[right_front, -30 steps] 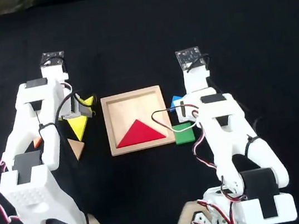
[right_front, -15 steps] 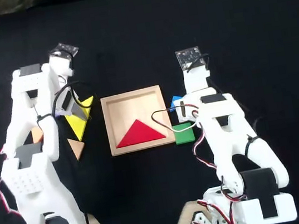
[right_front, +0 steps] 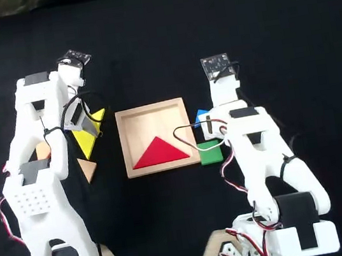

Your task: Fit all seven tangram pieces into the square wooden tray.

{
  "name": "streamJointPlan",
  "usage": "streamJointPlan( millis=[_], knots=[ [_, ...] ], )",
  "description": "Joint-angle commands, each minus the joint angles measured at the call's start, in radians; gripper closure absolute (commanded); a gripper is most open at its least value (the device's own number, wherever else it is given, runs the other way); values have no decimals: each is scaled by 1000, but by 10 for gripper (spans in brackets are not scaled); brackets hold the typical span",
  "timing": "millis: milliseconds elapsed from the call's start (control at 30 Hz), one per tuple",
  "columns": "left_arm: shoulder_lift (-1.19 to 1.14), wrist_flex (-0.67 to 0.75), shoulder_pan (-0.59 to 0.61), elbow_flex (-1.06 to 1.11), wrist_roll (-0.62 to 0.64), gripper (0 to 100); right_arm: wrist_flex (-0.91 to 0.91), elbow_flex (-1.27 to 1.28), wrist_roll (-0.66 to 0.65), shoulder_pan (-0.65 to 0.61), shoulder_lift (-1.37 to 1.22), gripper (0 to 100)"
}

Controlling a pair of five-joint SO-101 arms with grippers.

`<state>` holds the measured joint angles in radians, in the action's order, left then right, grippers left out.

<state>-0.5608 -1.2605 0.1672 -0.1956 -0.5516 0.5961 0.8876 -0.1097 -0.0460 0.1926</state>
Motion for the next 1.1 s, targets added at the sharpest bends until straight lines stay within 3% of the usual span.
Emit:
streamJointPlan(
  millis=[0, 367, 1067],
  knots=[
    [15, -8, 16, -45, -9, 707, -20, -28, -9, -12, 1, 987],
    [95, -21, 24, -71, -40, 706, -20, -28, -9, -12, 1, 987],
    [15, -11, 7, -56, -41, 706, -20, -28, -9, -12, 1, 987]
  ],
)
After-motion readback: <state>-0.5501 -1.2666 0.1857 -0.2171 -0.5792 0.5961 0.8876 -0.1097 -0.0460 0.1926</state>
